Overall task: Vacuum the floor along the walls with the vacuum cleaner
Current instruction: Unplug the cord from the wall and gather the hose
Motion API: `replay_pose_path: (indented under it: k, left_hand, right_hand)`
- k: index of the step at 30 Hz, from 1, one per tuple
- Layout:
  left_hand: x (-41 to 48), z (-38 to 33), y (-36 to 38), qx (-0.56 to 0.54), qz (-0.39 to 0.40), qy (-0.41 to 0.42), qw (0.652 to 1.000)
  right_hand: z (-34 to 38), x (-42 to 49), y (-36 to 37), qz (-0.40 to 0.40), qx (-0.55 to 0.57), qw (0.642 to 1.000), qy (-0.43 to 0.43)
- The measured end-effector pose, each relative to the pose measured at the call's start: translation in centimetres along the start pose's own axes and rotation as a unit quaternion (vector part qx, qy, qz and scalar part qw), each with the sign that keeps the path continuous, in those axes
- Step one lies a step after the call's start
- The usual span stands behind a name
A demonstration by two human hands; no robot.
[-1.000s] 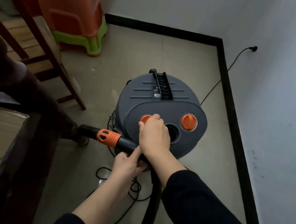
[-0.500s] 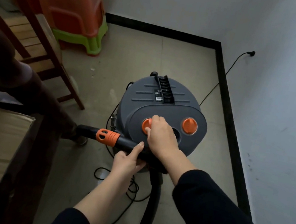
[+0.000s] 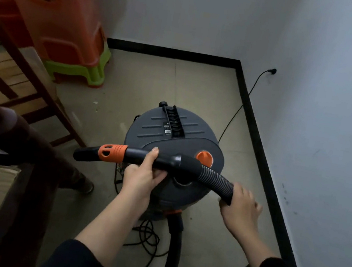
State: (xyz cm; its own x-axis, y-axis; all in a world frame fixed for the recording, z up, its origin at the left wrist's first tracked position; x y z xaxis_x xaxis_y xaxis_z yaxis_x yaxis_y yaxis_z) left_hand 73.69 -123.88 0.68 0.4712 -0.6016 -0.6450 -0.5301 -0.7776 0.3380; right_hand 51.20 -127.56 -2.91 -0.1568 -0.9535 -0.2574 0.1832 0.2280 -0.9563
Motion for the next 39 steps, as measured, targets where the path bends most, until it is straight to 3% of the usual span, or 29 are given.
replay_pose_path:
  k: [3, 7, 14, 19, 24, 26, 28, 30, 32, 39]
  left_hand:
    - [1.4, -1.7, 0.9, -0.054, -0.032, -0.001, 0.998]
    - [4.0, -3.1, 0.8, -0.154, -0.082, -0.016, 0.984]
    - [6.2, -4.2, -1.2, -0.142, -0.157, -0.031, 0.977]
    - [7.1, -5.0, -3.1, -0.044, -0.238, -0.018, 0.97]
    - [8.7, -3.8, -3.0, 0.135, -0.16, -0.01, 0.978]
    - [8.9, -3.4, -2.2, 0.287, -0.133, 0.01, 0.949]
    - [8.4, -3.3, -0.8, 0.434, -0.093, 0.096, 0.891]
    - [8.0, -3.3, 0.5, 0.526, -0.02, 0.187, 0.829]
    - [8.5, -3.0, 0.6, 0.58, 0.026, 0.217, 0.785]
    - [9.1, -3.1, 0.5, 0.628, 0.028, 0.244, 0.738]
  right_hand:
    - [2.1, 2.7, -2.3, -0.039, 0.027, 0.998, -0.035]
    - [6.5, 5.8, -5.9, -0.072, -0.059, 0.986, -0.138]
    - [14.7, 8.7, -6.7, -0.08, -0.155, 0.952, -0.252]
    - [18.8, 8.6, -4.2, -0.049, -0.176, 0.931, -0.316]
    - [20.0, 8.0, -1.8, 0.05, -0.167, 0.92, -0.351]
    - [20.2, 8.1, -1.8, 0.062, -0.158, 0.921, -0.352]
    - [20.3, 8.2, -2.3, 0.071, -0.161, 0.919, -0.352]
    - [20.3, 8.4, -2.9, 0.083, -0.155, 0.919, -0.352]
    - [20.2, 8.6, -3.4, 0.093, -0.145, 0.92, -0.352]
    - [18.6, 10.7, -4.5, 0.085, -0.086, 0.948, -0.293]
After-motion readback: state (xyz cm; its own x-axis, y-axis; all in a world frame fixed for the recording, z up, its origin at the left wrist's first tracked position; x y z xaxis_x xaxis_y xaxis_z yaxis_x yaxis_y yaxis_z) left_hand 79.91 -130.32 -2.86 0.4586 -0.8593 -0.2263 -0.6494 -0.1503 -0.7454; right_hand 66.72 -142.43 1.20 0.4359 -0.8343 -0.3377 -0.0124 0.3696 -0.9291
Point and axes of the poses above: each hand's wrist, its own x-axis towards the middle knuckle, its own y-axis out of the palm, z = x × y, the point moved 2 cm from there along x, towards the middle knuckle, and after that the axes turned 9 degrees about y, right-handed, at the moved point
